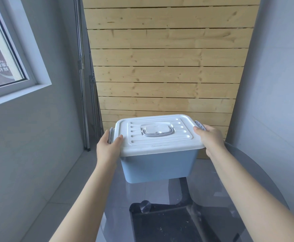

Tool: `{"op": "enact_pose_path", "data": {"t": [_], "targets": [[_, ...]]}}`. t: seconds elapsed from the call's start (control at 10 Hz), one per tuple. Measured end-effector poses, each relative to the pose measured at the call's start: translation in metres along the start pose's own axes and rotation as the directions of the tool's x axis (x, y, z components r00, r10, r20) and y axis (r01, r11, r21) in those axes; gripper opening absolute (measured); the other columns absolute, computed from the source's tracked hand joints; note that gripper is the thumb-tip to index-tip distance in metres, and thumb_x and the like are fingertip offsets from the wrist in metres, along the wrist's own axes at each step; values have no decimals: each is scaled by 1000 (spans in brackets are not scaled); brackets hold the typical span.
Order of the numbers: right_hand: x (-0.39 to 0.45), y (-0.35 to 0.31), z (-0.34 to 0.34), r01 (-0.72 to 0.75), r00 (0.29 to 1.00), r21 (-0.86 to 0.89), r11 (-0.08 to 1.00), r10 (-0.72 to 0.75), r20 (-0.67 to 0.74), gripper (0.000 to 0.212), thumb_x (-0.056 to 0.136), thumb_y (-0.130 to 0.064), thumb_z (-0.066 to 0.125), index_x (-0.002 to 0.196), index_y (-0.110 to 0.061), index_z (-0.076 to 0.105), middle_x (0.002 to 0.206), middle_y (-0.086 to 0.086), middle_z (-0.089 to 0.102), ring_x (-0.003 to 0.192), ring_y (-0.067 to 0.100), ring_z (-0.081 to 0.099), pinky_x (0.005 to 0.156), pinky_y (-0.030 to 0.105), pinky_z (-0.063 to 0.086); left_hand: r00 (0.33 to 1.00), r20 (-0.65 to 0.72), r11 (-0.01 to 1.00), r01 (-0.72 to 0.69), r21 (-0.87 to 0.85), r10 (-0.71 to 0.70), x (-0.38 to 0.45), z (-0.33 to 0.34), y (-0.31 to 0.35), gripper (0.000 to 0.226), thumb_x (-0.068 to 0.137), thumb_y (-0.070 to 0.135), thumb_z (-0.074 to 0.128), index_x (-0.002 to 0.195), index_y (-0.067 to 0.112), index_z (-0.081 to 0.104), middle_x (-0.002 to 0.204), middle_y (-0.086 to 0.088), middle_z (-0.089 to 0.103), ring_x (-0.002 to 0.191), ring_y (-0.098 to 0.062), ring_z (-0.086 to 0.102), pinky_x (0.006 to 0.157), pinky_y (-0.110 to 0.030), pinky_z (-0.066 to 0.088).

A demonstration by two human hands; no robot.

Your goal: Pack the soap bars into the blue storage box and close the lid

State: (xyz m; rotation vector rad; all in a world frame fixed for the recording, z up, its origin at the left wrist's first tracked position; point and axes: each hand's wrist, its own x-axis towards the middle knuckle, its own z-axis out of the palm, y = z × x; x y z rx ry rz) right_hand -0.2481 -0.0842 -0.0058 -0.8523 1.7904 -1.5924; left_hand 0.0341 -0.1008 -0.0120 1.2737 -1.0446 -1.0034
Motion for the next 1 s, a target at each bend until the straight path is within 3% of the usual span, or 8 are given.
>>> {"op": "enact_pose_path", "data": {"t": [0.1,0.3,0.5,0.6,0.7,0.8,0.9,1.0], "targets": [[0,-3,1,11,999,-33,999,-12,-35,34,82,-18,65,116,-13,66,107,7,70,104,30,65,88,37,50,1000,17,999,-4,35,4,5,-1,-2,54,85,20,62,137,12,49,132,10,56,123,-17,56,108,-38,42],[-4,-7,6,96,984,-289,953,-134,-116,33,87,-16,55,107,9,61,113,26,65,105,42,60,90,48,48,993,106,973,-73,219,51,20,-2,0,56,78,32,53,133,25,55,126,11,64,119,-18,59,104,-44,46],[-6,-8,9,81,982,-353,932,-136,-133,40,91,-21,53,125,-1,58,128,15,62,118,34,57,97,40,47,981,192,957,-78,279,24,38,0,5,45,88,24,53,133,21,55,130,1,62,120,-21,58,102,-35,46],[-11,-10,10,57,985,-348,936,-109,-131,43,92,-22,51,130,-2,54,135,12,57,124,32,53,99,38,44,977,212,952,-73,299,8,42,2,6,48,89,25,53,136,21,52,138,0,57,125,-21,54,107,-37,43],[-15,-16,8,50,991,-383,923,-94,-97,38,93,-23,49,119,3,59,122,18,63,109,35,58,84,37,45,978,209,940,-71,334,0,40,5,15,51,93,24,52,143,17,44,142,3,50,130,-20,48,108,-32,38],[-18,-21,-1,54,998,-447,893,-54,13,44,93,-30,47,129,-5,54,132,13,58,116,32,54,86,32,42,980,200,907,-103,408,22,34,8,18,52,94,28,49,144,17,41,147,0,47,133,-22,45,111,-38,36],[-38,-30,-19,89,996,-405,910,-69,65,56,92,-33,50,143,-13,38,149,5,41,136,25,40,107,38,35,987,138,871,-134,473,77,17,7,21,52,94,39,47,141,17,45,145,-2,49,133,-25,45,111,-46,34],[-63,-55,-40,261,965,-143,955,-263,6,42,90,-29,56,131,-19,52,133,3,57,121,20,53,99,34,42,963,90,829,-265,492,254,-10,17,24,40,95,34,45,131,18,55,144,-2,48,135,-22,41,113,-47,27]]}}
